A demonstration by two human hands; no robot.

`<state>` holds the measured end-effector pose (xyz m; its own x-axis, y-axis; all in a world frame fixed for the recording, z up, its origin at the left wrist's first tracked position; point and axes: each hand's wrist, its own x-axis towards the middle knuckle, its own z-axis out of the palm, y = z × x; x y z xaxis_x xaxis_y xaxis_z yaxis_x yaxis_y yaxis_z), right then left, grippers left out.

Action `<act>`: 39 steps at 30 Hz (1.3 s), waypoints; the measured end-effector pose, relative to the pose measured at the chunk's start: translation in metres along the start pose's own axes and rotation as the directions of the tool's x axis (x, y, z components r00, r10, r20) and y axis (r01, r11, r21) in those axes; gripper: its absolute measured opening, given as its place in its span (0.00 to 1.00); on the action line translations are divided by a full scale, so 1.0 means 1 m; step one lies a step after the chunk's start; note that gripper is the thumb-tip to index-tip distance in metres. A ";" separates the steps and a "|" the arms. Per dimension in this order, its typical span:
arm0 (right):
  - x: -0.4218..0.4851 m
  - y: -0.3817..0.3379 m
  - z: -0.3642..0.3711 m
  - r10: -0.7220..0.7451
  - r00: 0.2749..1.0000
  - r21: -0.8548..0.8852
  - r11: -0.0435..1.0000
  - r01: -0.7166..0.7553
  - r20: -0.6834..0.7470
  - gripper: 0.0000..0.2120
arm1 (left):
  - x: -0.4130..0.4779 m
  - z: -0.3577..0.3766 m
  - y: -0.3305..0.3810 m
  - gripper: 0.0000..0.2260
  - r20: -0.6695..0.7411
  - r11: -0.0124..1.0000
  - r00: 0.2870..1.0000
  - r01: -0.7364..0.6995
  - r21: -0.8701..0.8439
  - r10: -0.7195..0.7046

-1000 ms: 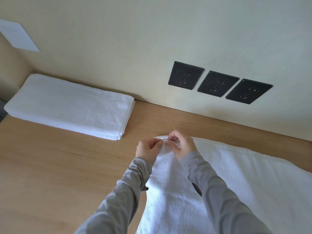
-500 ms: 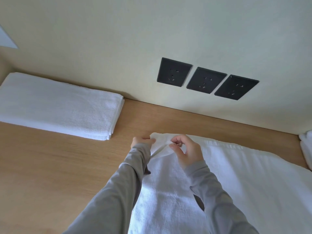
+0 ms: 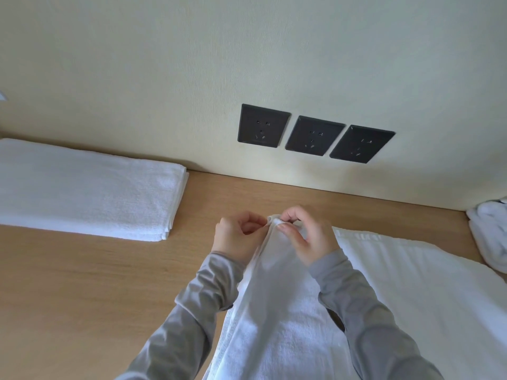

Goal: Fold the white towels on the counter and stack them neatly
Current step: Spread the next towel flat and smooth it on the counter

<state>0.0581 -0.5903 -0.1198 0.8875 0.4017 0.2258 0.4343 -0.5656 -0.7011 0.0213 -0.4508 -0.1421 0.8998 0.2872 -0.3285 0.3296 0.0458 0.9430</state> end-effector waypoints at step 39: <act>0.014 0.012 -0.052 0.019 0.983 0.242 0.970 0.026 -0.182 0.06 | -0.145 -0.080 -0.125 0.31 0.022 0.903 0.990 0.115 0.413 -0.136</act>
<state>0.0832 -0.6286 -0.0899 0.9088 0.2530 0.3317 0.4071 -0.3640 -0.8377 -0.1732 -0.4217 -0.2083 0.8525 0.2573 -0.4549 0.5195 -0.3209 0.7919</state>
